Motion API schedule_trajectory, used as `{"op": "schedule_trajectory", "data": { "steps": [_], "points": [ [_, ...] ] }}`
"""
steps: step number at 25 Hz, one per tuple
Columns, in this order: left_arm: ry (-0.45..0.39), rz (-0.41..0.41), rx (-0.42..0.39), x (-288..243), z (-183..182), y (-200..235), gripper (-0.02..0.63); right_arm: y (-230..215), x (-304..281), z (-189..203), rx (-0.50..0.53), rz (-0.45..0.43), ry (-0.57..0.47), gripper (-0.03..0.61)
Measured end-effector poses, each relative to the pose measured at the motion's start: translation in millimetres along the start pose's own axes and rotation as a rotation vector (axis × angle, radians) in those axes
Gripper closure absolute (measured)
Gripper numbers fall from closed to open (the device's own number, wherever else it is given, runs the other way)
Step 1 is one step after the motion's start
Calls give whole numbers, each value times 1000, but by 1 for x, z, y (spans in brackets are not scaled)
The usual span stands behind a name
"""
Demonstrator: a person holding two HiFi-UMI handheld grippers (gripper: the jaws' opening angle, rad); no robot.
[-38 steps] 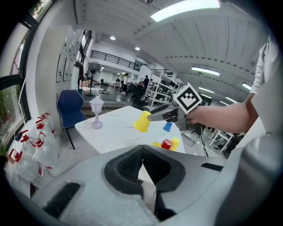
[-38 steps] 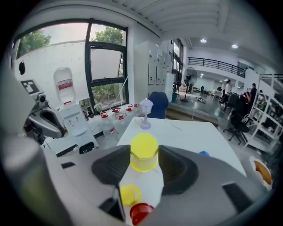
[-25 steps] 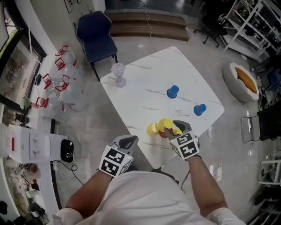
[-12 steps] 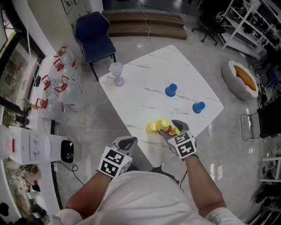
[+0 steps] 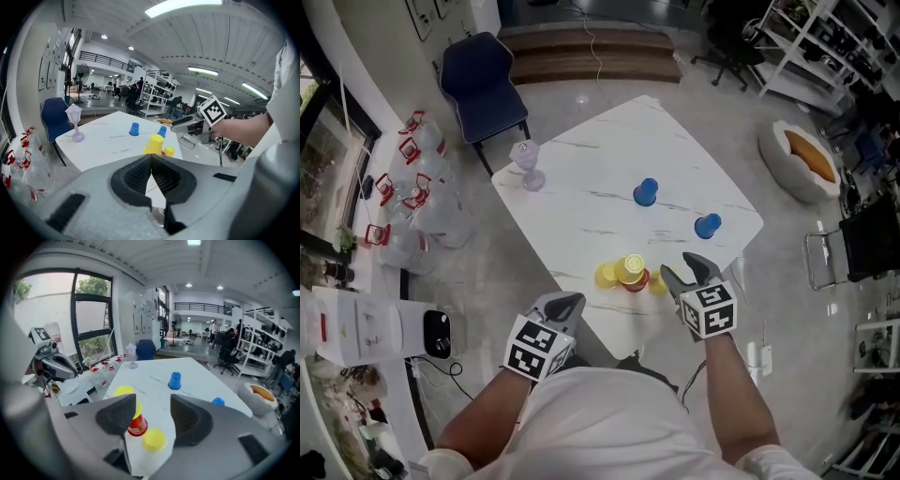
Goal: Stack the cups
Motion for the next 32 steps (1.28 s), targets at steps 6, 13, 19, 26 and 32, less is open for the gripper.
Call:
{"op": "schedule_trajectory", "data": {
  "steps": [6,13,19,26,32],
  "points": [
    [-12,-17,-13,-12,-9,-8,604,-88,-4,28,-65,190,-10,359],
    [-1,-32,-13,-24,-21,-22,604,-166,-29,54,-132,291,58,348],
    [28,-74,0,-30,-23,-26,604,-200,-60,59,-140,270,109,321],
    [57,-112,27,-30,-20,-25,604,-220,-81,66,-174,253,145,318],
    [61,-110,32,-34,-20,-21,604,-219,-87,65,-167,253,163,360]
  ]
}}
Point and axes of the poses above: the fingertips, and each gripper's own axes: x backward along the fingers, y to its left, z out of its underside, the point moved 8 cm from there along x, backward along the fingers, and after that the axes turned 3 degrees about -z, right-handed, at the moved point
